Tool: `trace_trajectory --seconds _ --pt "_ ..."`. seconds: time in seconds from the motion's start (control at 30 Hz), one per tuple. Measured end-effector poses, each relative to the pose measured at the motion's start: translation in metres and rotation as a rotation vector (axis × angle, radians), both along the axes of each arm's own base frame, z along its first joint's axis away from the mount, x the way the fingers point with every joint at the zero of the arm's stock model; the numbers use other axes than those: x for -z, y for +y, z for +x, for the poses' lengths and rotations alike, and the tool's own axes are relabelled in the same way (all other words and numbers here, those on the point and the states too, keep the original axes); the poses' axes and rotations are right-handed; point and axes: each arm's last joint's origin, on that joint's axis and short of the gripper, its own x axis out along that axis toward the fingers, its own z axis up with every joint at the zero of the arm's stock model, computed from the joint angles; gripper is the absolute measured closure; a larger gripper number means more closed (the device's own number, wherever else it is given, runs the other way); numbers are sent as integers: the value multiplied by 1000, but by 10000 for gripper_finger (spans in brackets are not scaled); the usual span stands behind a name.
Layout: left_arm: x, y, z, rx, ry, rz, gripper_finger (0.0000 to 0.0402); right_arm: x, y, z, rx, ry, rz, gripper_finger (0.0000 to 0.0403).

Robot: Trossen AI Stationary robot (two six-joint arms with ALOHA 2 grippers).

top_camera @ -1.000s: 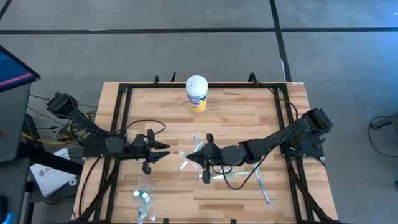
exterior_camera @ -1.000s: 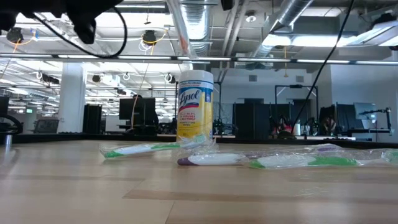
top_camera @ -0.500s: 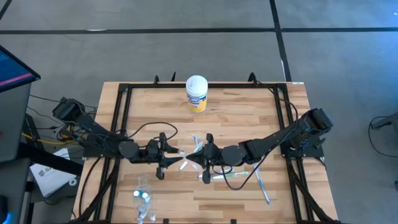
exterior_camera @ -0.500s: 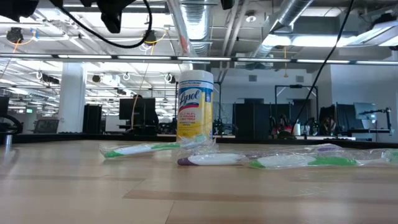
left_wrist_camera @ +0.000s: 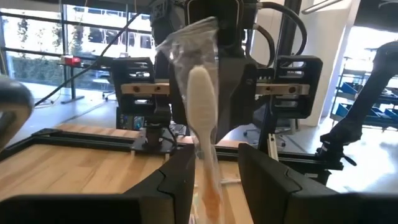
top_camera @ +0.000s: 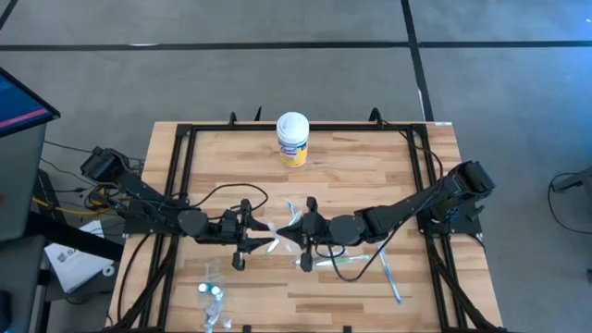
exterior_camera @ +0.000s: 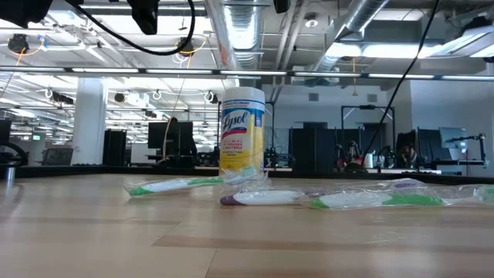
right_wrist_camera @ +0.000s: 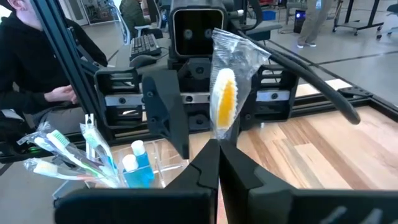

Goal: Pick & Place toothbrushing station
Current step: Put the orange toothbrush into the transparent organizer

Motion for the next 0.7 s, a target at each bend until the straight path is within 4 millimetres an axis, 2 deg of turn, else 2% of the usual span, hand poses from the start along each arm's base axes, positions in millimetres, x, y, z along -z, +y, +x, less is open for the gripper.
trace_trajectory --seconds 0.43,0.57,0.7 --pt "-3 7 3 -30 -31 -18 292 -2 0 0 3 -19 7 403" --pt "-3 8 3 -19 -34 -16 319 -2 -2 1 11 -18 7 403" --pt "-3 7 3 -3 -35 -9 372 -2 -2 1 10 -17 7 403"
